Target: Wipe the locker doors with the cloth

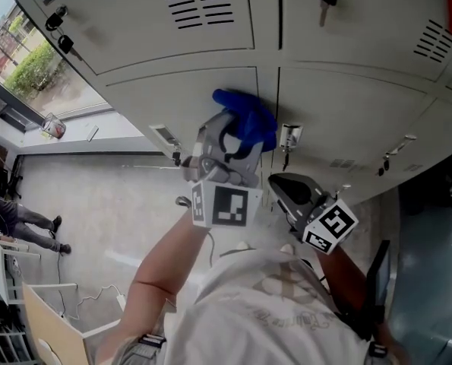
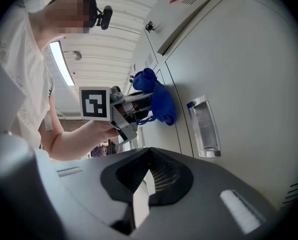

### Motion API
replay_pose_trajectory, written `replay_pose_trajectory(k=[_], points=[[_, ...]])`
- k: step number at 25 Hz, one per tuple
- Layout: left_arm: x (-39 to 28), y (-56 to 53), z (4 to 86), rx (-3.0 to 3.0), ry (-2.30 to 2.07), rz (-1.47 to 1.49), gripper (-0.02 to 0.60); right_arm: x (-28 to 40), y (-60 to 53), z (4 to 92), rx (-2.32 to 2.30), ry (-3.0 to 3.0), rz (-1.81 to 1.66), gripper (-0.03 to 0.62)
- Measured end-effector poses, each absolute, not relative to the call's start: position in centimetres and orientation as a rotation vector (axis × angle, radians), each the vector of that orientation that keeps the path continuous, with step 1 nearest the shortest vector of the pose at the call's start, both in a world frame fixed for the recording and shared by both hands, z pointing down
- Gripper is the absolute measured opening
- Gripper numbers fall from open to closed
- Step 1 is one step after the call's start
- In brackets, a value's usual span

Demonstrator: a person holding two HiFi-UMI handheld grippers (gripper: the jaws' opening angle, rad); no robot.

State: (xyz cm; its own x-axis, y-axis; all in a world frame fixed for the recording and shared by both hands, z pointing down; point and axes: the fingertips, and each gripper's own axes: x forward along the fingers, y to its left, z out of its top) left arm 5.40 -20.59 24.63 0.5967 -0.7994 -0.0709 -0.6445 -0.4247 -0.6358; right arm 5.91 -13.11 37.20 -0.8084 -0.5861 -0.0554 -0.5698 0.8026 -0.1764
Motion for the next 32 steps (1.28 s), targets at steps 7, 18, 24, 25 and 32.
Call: replay_pose_trajectory(k=[7, 18, 24, 25, 32], points=[[7.9, -19.7, 24.8, -2.232, 1.057, -0.342, 0.115, 6.6, -12.7, 37.5, -0.924, 2.880, -0.245, 0.006], [7.5, -20.1, 21.6, -2.233, 1.086, -0.202, 0.114, 7.2, -12.9, 37.2, -0.944, 2.869, -0.245, 0.006], [5.1, -20.4, 21.9, -2.220, 1.128, -0.195, 0.114, 6.8, -12.8, 37.3, -0.958, 2.865, -0.257, 0.006], [4.7, -20.4, 21.8, -2.211, 1.127, -0.198, 0.114, 6.6, -12.7, 37.3, -0.958, 2.867, -0.256, 0.006], [0.0, -21.4, 20.2, -2.149, 1.198, -0.157, 0.114, 3.2, -14.0, 36.7, -0.876, 2.893, -0.205, 0.006]])
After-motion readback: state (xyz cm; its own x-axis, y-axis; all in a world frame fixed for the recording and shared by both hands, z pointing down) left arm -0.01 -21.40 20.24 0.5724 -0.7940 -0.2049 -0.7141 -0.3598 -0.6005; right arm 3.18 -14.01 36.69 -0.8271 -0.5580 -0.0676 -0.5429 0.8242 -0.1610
